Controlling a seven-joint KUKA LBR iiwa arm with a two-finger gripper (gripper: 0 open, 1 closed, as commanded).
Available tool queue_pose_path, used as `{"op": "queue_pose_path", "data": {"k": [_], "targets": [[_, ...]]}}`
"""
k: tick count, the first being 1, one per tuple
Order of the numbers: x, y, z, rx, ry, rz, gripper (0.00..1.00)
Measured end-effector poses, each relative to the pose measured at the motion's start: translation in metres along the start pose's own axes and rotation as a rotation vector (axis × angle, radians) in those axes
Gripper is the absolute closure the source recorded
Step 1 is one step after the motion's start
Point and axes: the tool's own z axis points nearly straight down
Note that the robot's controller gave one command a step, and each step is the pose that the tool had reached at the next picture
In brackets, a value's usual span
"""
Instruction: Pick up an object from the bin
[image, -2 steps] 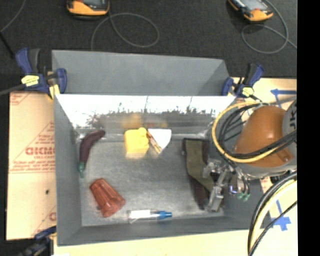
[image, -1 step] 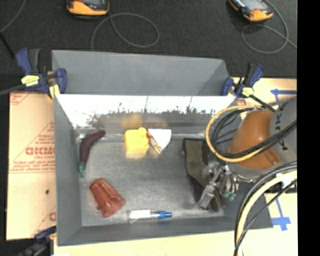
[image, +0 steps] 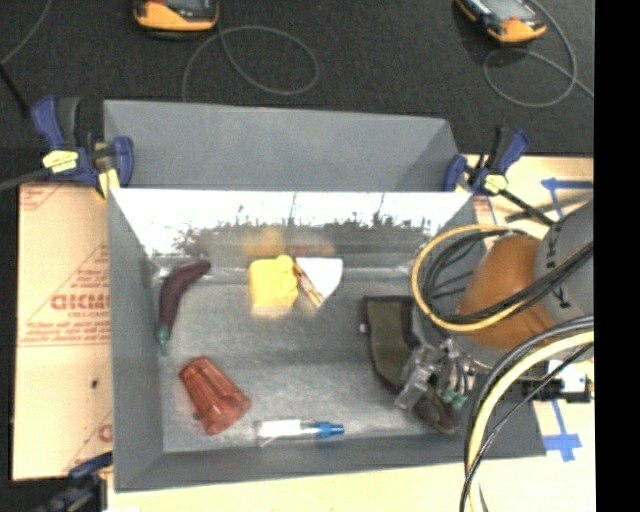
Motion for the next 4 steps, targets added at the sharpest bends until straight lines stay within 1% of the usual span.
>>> {"op": "queue_pose_path", "data": {"k": [3, 4], "targets": [[-0.0002, -0.0001, -0.0018, 0.0, -0.002, -0.001, 1.0], [0.0006, -0.0006, -0.0061, 0.001, 0.002, -0.002, 1.0]]}}
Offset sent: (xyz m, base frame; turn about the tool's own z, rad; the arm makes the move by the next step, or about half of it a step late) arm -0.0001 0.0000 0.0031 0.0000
